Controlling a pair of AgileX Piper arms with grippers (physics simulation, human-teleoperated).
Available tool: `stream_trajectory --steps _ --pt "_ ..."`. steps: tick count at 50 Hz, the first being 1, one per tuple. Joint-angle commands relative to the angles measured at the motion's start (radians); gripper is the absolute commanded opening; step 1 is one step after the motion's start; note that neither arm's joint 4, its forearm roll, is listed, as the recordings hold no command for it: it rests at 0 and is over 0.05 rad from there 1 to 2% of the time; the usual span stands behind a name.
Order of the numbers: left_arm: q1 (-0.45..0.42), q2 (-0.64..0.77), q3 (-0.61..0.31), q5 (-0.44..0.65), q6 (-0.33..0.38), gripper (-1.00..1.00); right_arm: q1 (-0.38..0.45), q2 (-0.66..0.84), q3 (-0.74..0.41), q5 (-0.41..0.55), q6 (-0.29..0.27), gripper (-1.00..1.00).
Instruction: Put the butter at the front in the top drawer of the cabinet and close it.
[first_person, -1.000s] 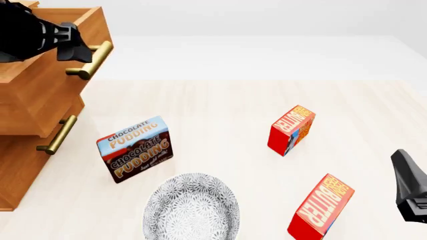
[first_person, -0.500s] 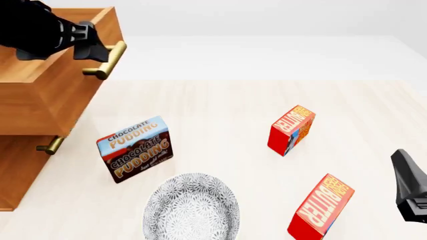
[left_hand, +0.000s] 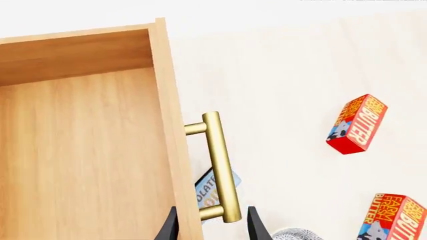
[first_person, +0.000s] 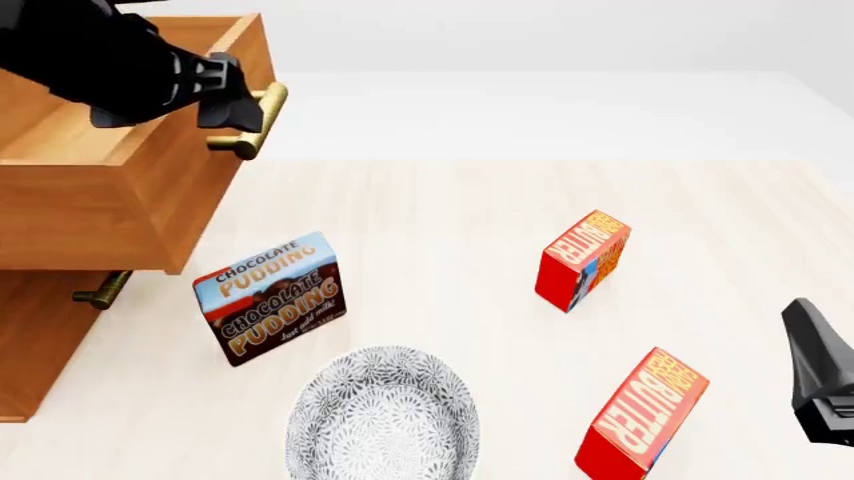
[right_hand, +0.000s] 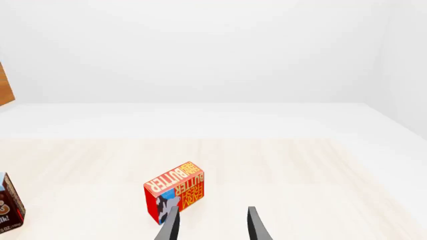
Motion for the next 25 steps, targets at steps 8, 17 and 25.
stream_trajectory --steps 8,17,25 --pt "-0.093 0.057 -0.045 -0.006 0.001 1.0 0.0 -0.001 0.001 0.0 -0.001 1.0" --pt "-0.092 0.027 -0.064 0.037 0.028 1.0 0.0 -0.001 0.001 0.0 -0.001 1.0" --pt "-0.078 -0.008 -0.101 0.087 0.064 1.0 0.0 -0.001 0.001 0.0 -0.001 1.0"
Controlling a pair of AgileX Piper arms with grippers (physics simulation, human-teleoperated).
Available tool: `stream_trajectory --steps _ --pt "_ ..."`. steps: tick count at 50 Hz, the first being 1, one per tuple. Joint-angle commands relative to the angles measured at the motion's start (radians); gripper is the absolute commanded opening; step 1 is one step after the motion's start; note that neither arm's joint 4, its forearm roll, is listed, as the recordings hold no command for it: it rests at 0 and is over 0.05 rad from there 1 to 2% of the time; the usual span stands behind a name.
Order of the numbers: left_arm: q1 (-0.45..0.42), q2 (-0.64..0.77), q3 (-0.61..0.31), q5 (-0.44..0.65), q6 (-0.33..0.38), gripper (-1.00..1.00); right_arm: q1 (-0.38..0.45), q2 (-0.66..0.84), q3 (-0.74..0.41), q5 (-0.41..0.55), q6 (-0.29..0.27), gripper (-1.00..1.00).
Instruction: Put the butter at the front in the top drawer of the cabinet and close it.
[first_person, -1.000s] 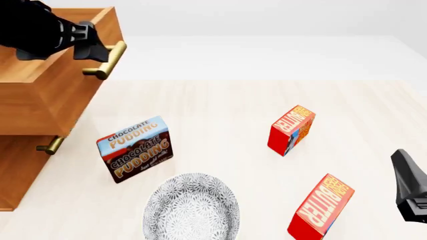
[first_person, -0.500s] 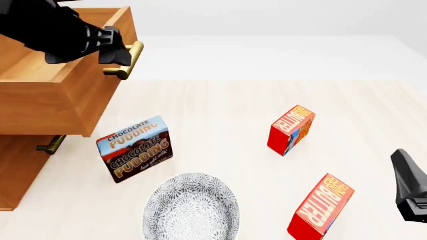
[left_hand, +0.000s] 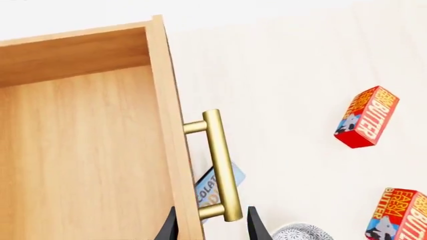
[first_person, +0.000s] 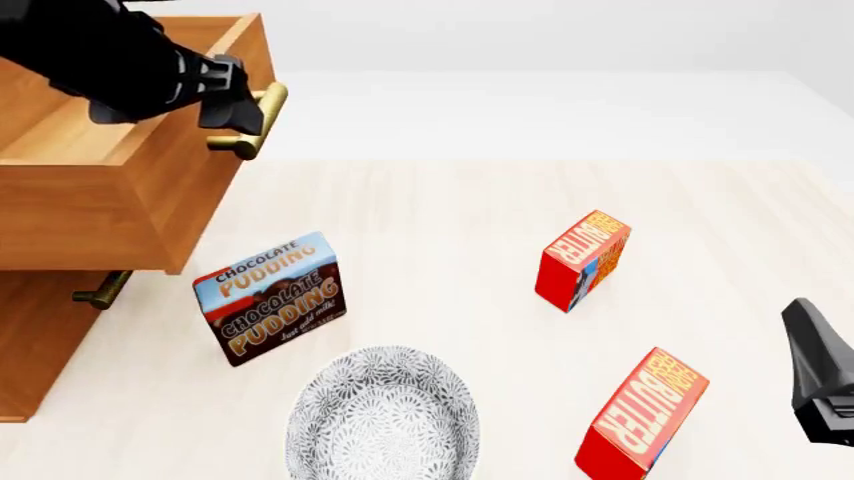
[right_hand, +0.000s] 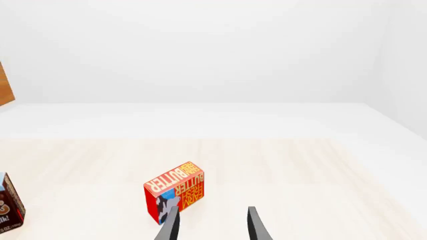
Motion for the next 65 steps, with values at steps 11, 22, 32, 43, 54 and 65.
stream_trajectory --steps 11,22,32,43,54,65 --pt "-0.03 -0.092 -0.088 0.097 0.12 1.0 0.0 -0.001 0.001 0.0 -0.001 1.0" --pt "-0.019 -0.129 -0.115 0.15 0.156 1.0 0.0 -0.001 0.001 0.0 -0.001 1.0" --pt "-0.035 -0.15 -0.143 0.184 0.172 1.0 0.0 -0.001 0.001 0.0 0.0 1.0" --pt "-0.082 -0.156 -0.168 0.195 0.211 1.0 0.0 -0.001 0.001 0.0 -0.001 1.0" --pt "-0.19 -0.113 -0.159 0.12 0.22 1.0 0.0 -0.001 0.001 0.0 -0.001 1.0" --pt "-0.303 -0.03 -0.17 0.027 0.208 1.0 0.0 -0.001 0.001 0.0 0.0 1.0"
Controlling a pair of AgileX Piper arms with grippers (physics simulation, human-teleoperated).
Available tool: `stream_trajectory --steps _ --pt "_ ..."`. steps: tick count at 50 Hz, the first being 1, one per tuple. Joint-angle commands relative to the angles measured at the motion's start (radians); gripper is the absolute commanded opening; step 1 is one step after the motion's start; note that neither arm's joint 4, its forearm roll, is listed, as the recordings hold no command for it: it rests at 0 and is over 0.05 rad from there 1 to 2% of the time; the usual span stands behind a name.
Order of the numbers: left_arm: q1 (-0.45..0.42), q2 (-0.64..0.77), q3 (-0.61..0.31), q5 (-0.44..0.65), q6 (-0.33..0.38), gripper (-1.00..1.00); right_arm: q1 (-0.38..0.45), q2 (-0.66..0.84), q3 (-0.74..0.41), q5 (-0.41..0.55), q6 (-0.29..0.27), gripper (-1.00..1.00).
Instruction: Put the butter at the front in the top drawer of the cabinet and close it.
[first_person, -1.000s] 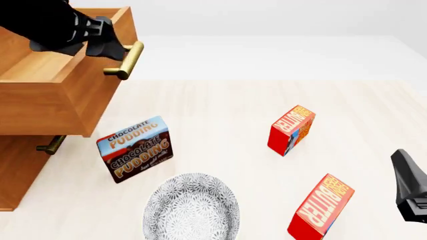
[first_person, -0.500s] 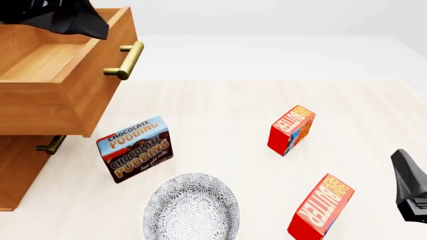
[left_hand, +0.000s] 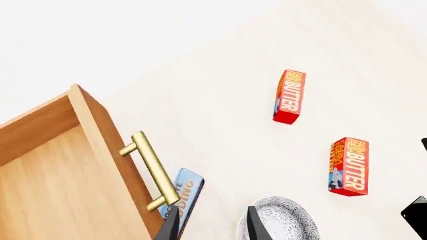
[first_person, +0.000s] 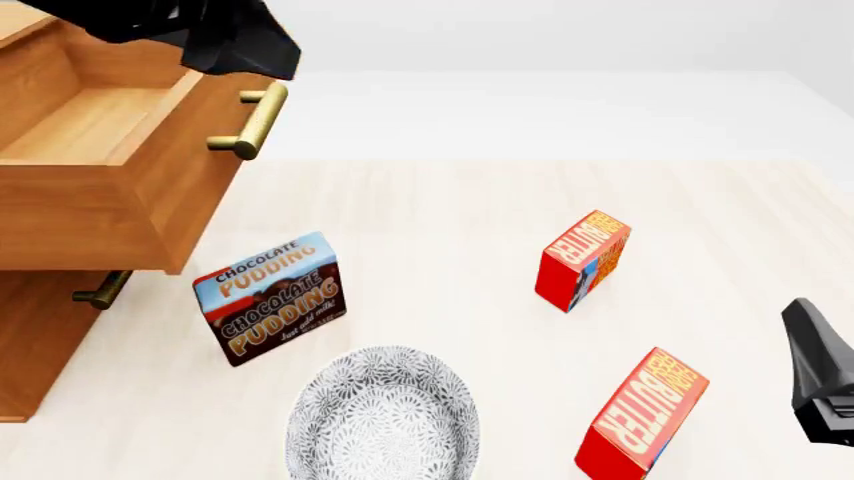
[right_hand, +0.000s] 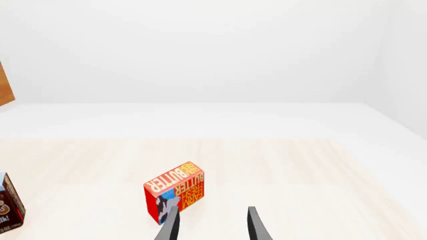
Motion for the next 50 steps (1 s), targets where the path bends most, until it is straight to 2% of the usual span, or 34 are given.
stream_trajectory --steps 1,3,7,11,25,50 --pt "-0.103 0.066 0.003 -0.086 -0.007 1.0 0.0 -0.001 0.001 0.0 -0.001 1.0" --pt "-0.13 0.08 0.002 -0.113 -0.011 1.0 0.0 -0.001 0.001 0.0 -0.001 1.0" --pt "-0.13 0.083 0.014 -0.132 -0.007 1.0 0.0 -0.001 0.001 0.0 -0.001 1.0" --pt "-0.184 0.135 0.003 -0.16 -0.026 1.0 0.0 -0.001 0.001 0.0 0.0 1.0" --pt "-0.236 0.211 -0.007 -0.242 -0.019 1.0 0.0 -0.001 0.001 0.0 -0.001 1.0" --pt "-0.355 0.465 -0.076 -0.386 -0.103 1.0 0.0 -0.001 0.001 0.0 -0.001 1.0"
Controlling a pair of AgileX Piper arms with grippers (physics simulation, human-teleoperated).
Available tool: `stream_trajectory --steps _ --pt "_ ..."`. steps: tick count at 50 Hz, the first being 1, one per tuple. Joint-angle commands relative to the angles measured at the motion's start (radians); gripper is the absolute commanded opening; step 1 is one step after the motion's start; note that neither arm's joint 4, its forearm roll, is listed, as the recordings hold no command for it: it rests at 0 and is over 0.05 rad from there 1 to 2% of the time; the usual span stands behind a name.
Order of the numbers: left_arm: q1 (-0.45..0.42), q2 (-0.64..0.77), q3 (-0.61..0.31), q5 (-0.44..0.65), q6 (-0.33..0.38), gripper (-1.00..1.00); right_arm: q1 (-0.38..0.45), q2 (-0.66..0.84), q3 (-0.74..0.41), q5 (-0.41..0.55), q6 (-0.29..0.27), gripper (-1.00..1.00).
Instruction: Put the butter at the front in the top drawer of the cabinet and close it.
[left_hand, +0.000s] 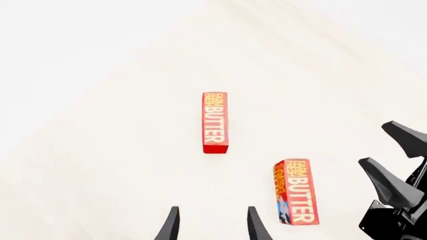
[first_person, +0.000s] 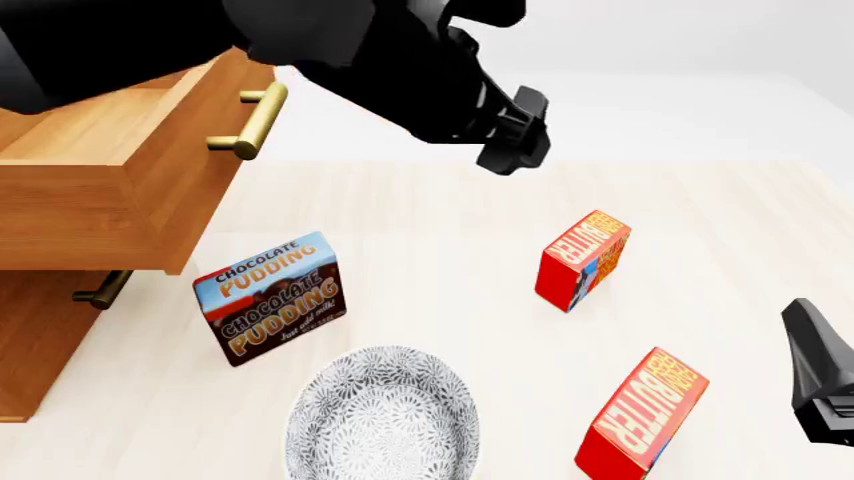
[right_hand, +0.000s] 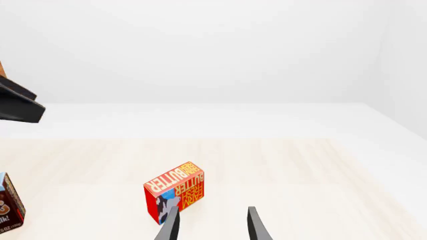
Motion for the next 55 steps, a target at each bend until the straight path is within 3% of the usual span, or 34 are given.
stream_trajectory --steps 1,55 --pt "-0.046 0.111 -0.036 -0.059 -0.033 1.0 0.0 -0.001 0.001 0.0 -0.001 1.0" --pt "0.007 0.391 -0.141 -0.154 -0.13 1.0 0.0 -0.001 0.001 0.0 -0.001 1.0"
